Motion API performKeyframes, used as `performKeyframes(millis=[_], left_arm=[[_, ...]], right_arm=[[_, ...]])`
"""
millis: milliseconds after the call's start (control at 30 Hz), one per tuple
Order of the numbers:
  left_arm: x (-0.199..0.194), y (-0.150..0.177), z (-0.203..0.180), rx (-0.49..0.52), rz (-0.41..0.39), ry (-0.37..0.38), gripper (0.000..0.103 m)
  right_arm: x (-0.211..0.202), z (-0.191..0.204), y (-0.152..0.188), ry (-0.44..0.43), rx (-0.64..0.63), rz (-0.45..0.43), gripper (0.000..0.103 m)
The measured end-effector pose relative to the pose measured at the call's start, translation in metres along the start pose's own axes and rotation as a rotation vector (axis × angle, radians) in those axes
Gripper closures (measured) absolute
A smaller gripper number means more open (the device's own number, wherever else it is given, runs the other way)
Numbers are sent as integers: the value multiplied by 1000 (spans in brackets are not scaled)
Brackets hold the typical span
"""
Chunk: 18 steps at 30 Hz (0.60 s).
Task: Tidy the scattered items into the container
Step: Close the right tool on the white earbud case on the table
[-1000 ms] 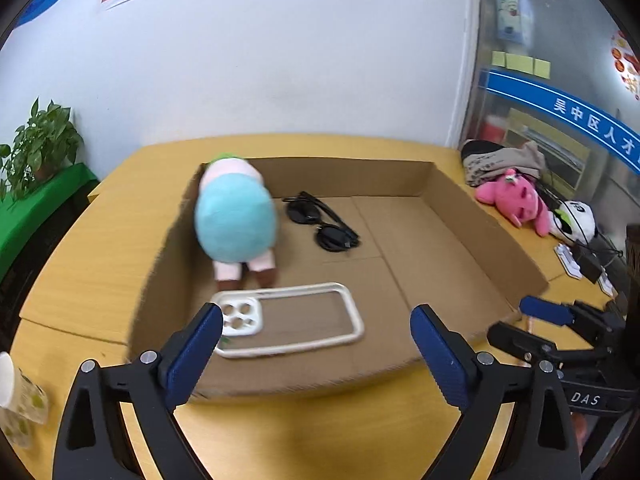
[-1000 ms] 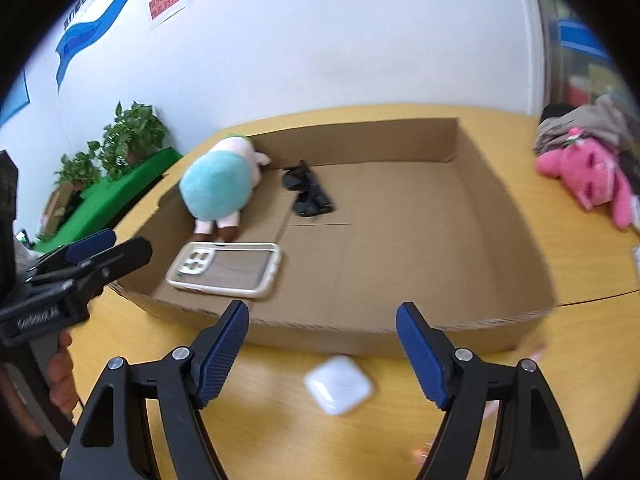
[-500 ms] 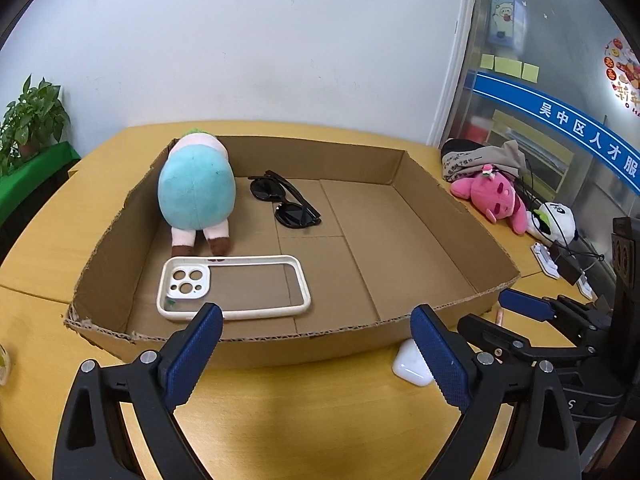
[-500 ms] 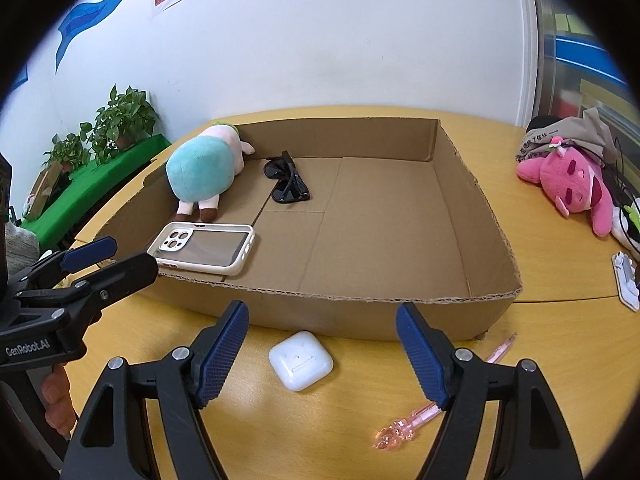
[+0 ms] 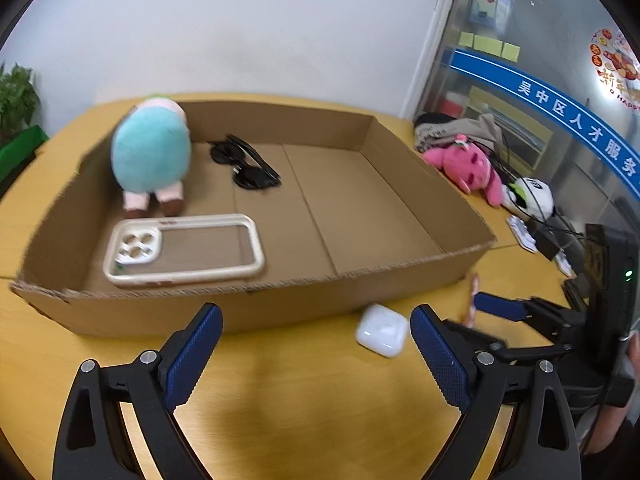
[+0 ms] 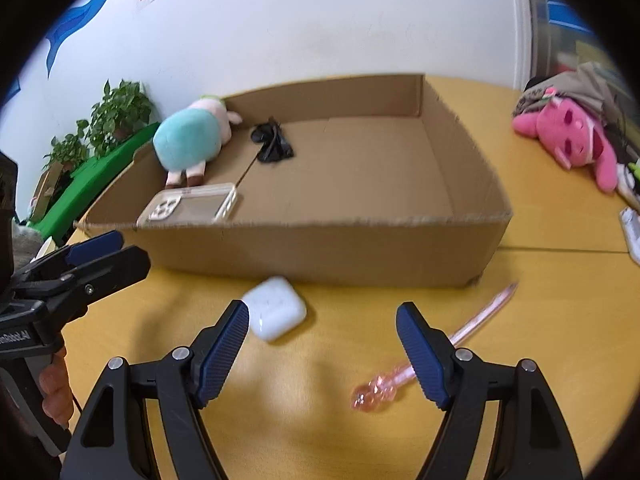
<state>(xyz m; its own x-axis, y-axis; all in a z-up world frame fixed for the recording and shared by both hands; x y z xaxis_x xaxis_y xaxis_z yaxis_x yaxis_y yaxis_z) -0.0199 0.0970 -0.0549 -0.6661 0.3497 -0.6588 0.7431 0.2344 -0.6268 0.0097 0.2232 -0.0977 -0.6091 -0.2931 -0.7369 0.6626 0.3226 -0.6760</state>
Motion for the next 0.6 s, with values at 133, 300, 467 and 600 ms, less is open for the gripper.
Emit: performKeyframes(millis=[133,300,467,600], left_arm=[[10,12,-5,-8,65,43,6],[18,23,-9,10,130,70,6],[30,33,-20,75,205,100,6],[43,39,-30,126,264,128,6]], right_arm=[[12,17,4,-66,-36,24,27],[36,42,9,-117,-101,78,27],[50,50,5,-106,-150,82,28],[50,48,5,-111,-155,69,45]])
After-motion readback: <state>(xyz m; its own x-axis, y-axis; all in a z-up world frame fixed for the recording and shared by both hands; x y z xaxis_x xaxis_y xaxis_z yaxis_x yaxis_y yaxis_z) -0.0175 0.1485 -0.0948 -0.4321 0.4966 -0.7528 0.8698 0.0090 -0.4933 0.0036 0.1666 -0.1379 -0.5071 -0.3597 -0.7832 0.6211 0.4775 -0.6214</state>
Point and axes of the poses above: each gripper's, at about its wrist camera, not at the fingertips, and x roughly the way its jaws point, z to its left, y to its underside, the point moved 10 cm from there along x, roughly the way its jaws point, and after that the axes turned 14 degrees about -x, right-handed, at the moved point
